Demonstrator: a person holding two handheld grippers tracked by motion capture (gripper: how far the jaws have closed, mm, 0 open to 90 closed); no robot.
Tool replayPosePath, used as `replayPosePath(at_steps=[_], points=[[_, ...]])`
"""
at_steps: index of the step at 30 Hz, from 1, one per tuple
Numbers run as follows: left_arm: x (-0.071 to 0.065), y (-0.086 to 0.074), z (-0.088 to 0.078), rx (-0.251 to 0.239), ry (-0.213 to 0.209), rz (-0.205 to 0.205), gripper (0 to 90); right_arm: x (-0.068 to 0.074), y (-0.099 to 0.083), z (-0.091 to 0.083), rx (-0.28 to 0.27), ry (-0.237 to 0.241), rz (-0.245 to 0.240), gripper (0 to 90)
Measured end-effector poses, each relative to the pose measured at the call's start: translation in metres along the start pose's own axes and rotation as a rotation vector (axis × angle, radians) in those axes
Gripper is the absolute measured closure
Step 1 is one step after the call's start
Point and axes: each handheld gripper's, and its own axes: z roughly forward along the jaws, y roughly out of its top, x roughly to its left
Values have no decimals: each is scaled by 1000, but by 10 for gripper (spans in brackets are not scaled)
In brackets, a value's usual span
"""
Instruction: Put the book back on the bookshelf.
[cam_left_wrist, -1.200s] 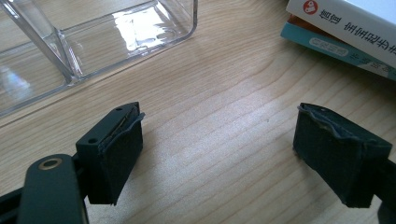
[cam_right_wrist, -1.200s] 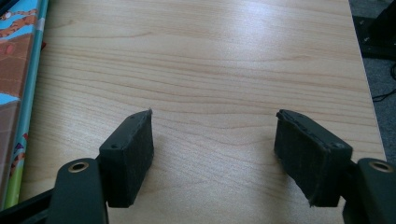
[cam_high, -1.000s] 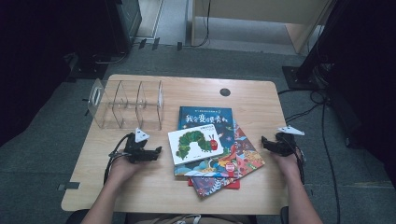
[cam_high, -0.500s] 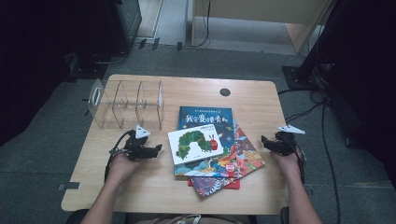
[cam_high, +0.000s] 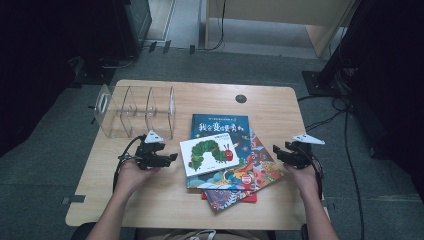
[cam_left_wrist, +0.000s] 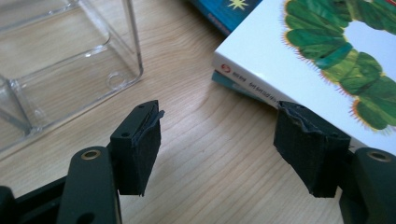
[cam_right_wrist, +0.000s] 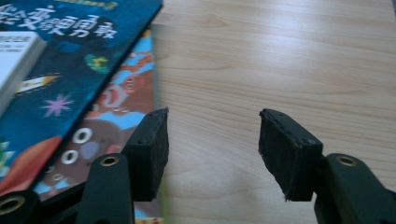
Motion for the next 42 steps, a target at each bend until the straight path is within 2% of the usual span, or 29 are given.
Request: replayPosePath(at_steps=[7,16,18,21,24,26,32,35,40,42], points=[[-4,12,-1,-17,-53,5,331,29,0,-3,3,74,-37,501],[-10,22,10,-6,-76,46,319,58,-2,-5,5,146,-88,614],[-12,26,13,5,-87,45,315,62,-2,-6,5,160,-92,640],[-13,30,17,11,-83,71,305,68,-4,-6,14,179,-99,676],[-11,32,23,28,-93,72,297,75,-5,-5,26,199,-109,715],[-9,32,25,19,-92,77,296,79,-6,-5,26,213,-115,744],[-6,35,29,19,-111,66,293,88,-9,-1,45,259,-135,819],[-5,36,31,19,-131,54,291,94,-9,-1,43,274,-164,850],[-5,36,34,22,-163,55,289,101,-11,-2,44,316,-168,889],[-6,36,34,22,-160,57,285,103,-11,-1,53,328,-171,894]])
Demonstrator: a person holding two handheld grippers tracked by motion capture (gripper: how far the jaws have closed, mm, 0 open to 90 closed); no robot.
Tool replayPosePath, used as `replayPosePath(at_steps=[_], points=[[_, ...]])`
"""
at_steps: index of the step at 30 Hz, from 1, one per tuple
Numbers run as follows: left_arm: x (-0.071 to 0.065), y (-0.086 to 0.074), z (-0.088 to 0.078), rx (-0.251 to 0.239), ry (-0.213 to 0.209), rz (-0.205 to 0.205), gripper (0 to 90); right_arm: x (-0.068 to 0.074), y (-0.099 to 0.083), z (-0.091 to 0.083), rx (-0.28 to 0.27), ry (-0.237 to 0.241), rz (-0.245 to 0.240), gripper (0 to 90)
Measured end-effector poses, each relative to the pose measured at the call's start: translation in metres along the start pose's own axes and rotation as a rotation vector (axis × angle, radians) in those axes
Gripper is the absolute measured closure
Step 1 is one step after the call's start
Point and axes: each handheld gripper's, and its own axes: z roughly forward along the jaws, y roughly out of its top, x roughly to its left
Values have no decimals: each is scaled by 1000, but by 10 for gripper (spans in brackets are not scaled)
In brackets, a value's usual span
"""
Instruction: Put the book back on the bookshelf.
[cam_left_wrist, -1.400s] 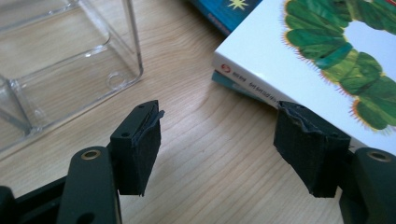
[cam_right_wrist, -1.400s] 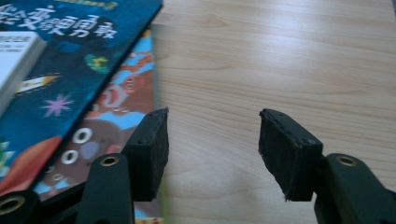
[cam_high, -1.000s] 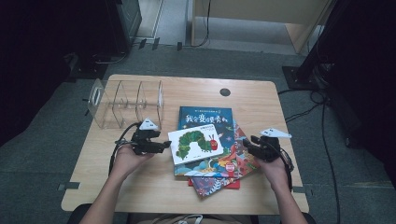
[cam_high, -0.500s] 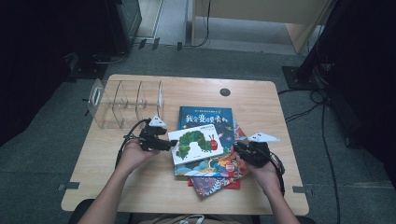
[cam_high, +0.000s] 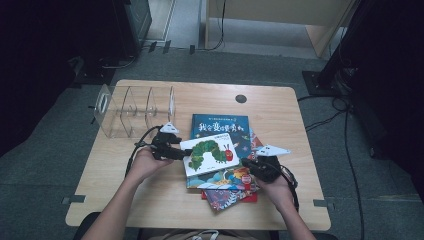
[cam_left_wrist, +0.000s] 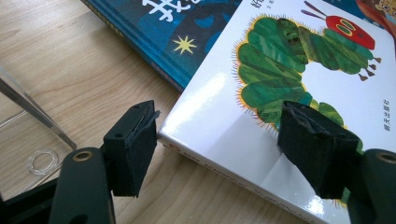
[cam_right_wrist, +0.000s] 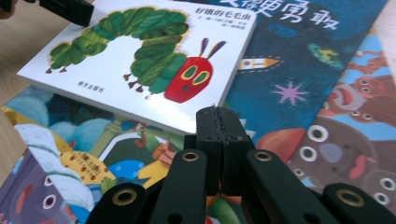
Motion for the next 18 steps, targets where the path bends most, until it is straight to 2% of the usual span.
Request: replayPosePath(at_steps=[7,11,13,18], points=[[-2,1,0,10,8,0,279,7,-3,7,35,45,-27,897],[-4,1,-1,16,11,2,274,11,-5,14,62,40,-57,895],[-5,1,-1,22,12,-4,273,11,-4,16,54,41,-67,895],[-8,-2,-4,34,7,1,276,8,-2,16,55,37,-59,890]])
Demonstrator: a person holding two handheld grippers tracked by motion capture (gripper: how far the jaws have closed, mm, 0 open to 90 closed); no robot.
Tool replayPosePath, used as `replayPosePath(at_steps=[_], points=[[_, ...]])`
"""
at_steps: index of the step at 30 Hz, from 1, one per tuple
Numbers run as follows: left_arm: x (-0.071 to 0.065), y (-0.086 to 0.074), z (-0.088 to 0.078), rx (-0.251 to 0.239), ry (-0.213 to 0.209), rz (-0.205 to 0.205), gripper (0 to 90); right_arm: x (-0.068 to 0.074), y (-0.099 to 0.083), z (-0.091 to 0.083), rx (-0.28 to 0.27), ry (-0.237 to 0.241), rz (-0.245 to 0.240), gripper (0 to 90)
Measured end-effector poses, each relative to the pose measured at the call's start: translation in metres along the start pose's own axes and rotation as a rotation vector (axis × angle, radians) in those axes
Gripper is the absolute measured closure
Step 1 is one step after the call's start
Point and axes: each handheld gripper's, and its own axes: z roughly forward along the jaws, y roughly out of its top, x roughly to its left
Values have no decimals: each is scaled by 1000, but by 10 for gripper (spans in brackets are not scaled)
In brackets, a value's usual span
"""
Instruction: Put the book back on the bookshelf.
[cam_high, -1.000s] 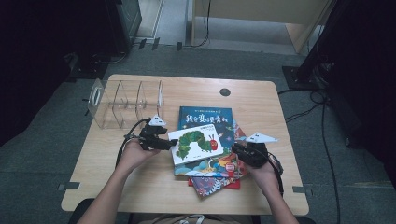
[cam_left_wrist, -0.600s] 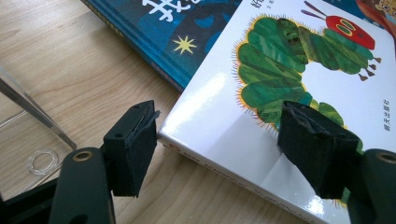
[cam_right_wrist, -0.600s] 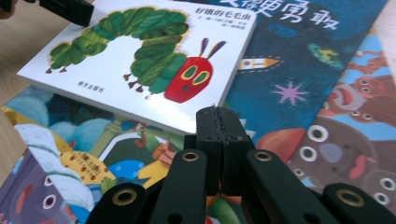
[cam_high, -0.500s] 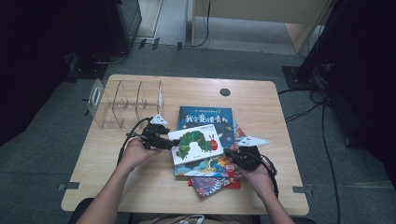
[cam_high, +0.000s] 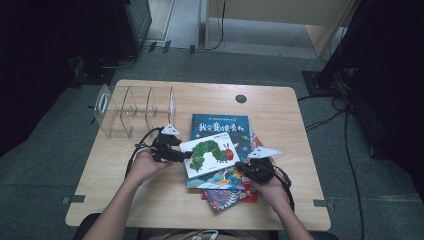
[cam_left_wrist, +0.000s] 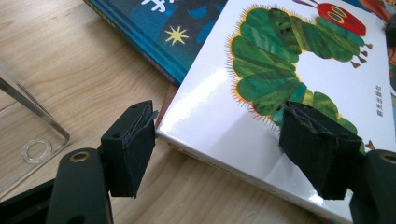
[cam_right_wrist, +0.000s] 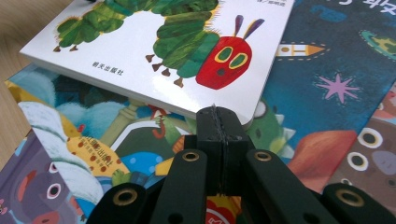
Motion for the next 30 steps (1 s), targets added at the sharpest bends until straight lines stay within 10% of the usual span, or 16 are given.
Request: replayPosePath(at_steps=[30], points=[[-26,-20,-15,38,-21,-50,268,-31,19,16,-25,-6,33,872]])
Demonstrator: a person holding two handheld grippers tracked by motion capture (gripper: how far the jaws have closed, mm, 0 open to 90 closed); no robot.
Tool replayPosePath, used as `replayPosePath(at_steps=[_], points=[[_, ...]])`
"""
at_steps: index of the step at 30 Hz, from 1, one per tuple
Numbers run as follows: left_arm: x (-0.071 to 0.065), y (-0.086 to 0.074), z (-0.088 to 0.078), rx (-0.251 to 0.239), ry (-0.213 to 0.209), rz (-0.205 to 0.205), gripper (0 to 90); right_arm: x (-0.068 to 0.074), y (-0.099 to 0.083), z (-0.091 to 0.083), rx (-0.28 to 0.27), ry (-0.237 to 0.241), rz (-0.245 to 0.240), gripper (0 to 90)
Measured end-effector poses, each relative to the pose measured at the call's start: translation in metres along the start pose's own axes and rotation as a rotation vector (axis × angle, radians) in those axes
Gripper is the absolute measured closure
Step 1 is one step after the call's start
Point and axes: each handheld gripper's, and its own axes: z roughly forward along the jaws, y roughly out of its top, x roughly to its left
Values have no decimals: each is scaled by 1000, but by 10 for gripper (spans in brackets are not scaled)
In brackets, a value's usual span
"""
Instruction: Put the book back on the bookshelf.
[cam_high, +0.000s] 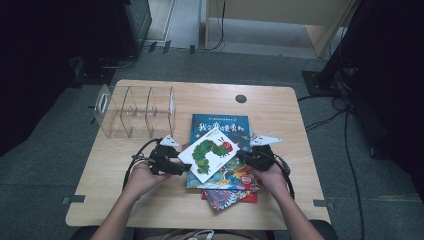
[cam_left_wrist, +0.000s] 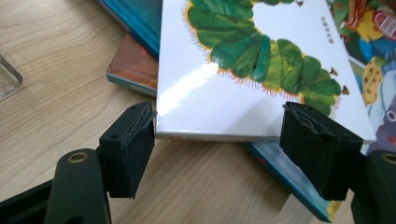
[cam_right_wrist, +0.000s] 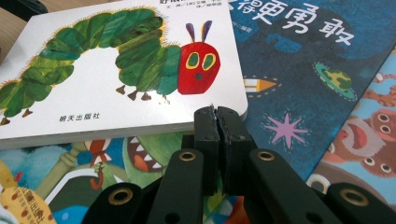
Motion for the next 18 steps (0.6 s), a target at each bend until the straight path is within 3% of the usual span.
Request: replayPosePath(at_steps=[5,9,12,18], points=[[7,4,-2,-19,-20,-37,248,0,1,4,-15,4,-16,873],[13,8,-4,-17,6,-32,223,0,3,7,-24,8,-26,873],[18,12,-3,-23,-3,-42,227,0,5,10,-22,12,-31,873],[28,17,6,18,-24,-59,267,1,7,12,-21,16,-43,869]])
